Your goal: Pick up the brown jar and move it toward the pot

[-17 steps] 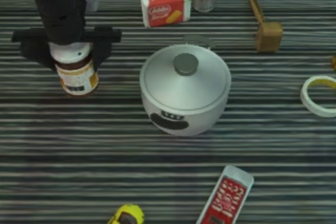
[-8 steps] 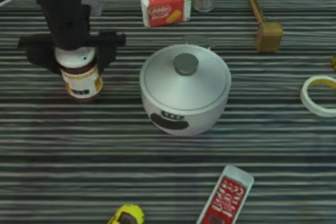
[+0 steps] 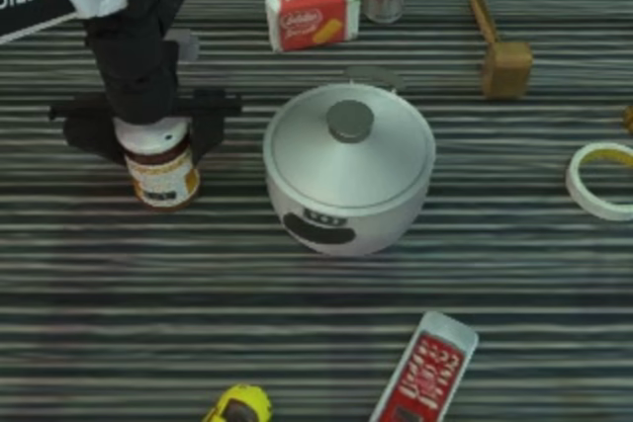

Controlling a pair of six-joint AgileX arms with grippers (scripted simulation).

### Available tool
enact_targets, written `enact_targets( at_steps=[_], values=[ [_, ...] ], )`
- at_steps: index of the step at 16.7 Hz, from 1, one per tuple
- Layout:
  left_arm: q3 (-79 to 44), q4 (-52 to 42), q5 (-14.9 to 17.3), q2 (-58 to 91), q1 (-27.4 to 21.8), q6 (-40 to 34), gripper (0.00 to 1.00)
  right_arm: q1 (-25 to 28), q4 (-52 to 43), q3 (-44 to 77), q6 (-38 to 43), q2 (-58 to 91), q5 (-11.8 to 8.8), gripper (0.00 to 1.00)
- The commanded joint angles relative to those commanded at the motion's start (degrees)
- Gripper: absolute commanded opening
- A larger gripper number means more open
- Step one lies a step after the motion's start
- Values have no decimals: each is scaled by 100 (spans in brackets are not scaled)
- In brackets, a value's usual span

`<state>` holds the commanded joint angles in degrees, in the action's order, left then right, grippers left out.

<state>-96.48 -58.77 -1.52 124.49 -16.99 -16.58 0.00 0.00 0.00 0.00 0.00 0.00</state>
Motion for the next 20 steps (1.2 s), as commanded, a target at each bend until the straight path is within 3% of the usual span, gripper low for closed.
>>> enact_targets(
  at_steps=[1,14,20],
  values=[
    [0,0,0,0,0,0,0,0,0,0,0,0,0,100],
    [0,0,0,0,0,0,98,0,0,0,0,0,0,100],
    [0,0,0,0,0,0,100,0,0,0,0,0,0,100]
  ],
)
